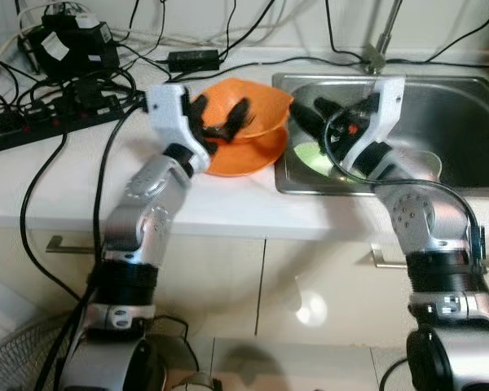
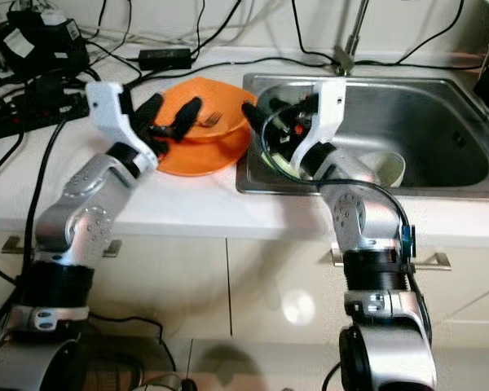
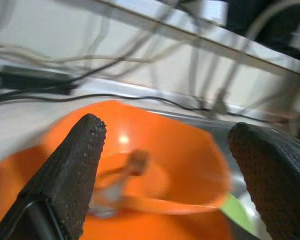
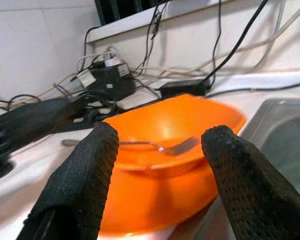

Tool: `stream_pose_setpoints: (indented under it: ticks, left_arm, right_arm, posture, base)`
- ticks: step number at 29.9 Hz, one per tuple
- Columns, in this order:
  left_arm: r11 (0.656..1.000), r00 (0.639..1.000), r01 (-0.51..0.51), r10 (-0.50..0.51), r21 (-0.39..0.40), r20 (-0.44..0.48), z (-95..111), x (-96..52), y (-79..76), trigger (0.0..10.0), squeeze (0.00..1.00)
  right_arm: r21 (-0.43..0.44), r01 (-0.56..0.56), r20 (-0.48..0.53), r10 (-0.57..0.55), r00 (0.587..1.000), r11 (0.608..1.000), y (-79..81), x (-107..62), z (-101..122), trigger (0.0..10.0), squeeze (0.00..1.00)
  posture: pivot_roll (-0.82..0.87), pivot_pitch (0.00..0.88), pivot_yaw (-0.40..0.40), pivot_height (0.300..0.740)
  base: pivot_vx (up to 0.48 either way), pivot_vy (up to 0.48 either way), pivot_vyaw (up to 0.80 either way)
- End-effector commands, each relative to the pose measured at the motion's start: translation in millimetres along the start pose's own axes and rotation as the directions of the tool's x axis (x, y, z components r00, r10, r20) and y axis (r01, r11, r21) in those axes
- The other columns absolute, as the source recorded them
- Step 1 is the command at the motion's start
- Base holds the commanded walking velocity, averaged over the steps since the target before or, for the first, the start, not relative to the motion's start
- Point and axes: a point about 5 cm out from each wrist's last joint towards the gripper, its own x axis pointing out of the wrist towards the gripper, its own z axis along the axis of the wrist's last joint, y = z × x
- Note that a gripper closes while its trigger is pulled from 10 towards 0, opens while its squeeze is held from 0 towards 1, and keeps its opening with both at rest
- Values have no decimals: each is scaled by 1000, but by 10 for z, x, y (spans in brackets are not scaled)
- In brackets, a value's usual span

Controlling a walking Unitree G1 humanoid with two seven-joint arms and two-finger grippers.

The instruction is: Kitchen organization

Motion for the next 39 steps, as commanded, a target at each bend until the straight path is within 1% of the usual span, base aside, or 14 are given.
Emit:
stream_pose_setpoints:
  ticks: [1,7,11,12,14,18,20,27,28,29,30,31,32,39]
  left_arm:
    - [999,999,-41,41,-2,18,40,26,35,10000,0]
    - [988,988,-155,155,5,-12,-13,13,204,10000,0]
    - [983,984,-175,172,-59,-54,-94,33,239,10000,0]
    - [978,985,-167,159,-122,-71,-129,55,213,10000,0]
    - [971,986,-159,147,-178,-78,-148,81,182,10000,0]
    - [963,987,-153,139,-223,-79,-156,102,159,10000,0]
    - [936,987,-154,128,-315,-100,-193,132,128,10000,0]
    - [882,985,-168,128,-439,-120,-221,162,120,10000,0]
    - [879,985,-168,130,-446,-114,-212,164,126,9020,0]
    - [871,985,-171,135,-461,-108,-203,167,134,5529,0]
    - [860,985,-172,136,-480,-111,-202,171,143,1412,0]
    - [857,985,-172,132,-486,-115,-205,172,144,1412,0]
    - [853,985,-171,131,-492,-116,-206,173,145,0,0]
    - [832,984,-175,132,-526,-118,-211,171,162,0,0]
  right_arm:
    - [5,-7,22,7,1000,1000,84,-26,66,10000,0]
    - [27,7,9,-8,1000,1000,138,-111,4,10000,0]
    - [42,17,1,-17,1000,999,189,-158,-11,10000,0]
    - [34,-8,-2,8,1000,999,241,-165,-1,10000,0]
    - [28,-36,-9,37,999,999,295,-177,8,10000,0]
    - [19,-65,-20,65,998,998,332,-189,13,10000,0]
    - [18,-95,-34,95,995,995,366,-210,23,10000,0]
    - [14,-95,-64,96,993,995,364,-241,14,10000,0]
    - [13,-94,-65,94,993,996,362,-243,12,10000,0]
    - [12,-93,-66,93,993,996,360,-244,11,10000,0]
    - [11,-91,-67,92,994,996,358,-247,9,10000,0]
    - [10,-90,-68,91,994,996,357,-247,8,10000,0]
    - [10,-88,-68,89,994,996,355,-247,9,10000,0]
    - [11,-80,-69,80,994,997,347,-247,8,10000,0]
  posture:
    - [15,54,44,740]
    - [15,52,49,740]
    - [12,52,51,740]
    - [11,52,51,740]
    - [7,49,55,740]
    - [6,47,56,740]
    - [1,44,57,740]
    - [0,41,57,740]
    - [1,42,59,740]
    - [2,42,58,740]
    - [3,42,59,740]
    - [3,42,59,740]
    - [4,42,60,740]
    - [3,42,60,740]
  base:
    - [0,0,0]
    - [0,0,0]
    - [0,0,0]
    - [0,0,0]
    - [0,0,0]
    - [0,0,0]
    - [0,0,0]
    - [0,0,0]
    - [0,0,0]
    - [0,0,0]
    - [0,0,0]
    - [0,0,0]
    - [0,0,0]
    - [0,0,0]
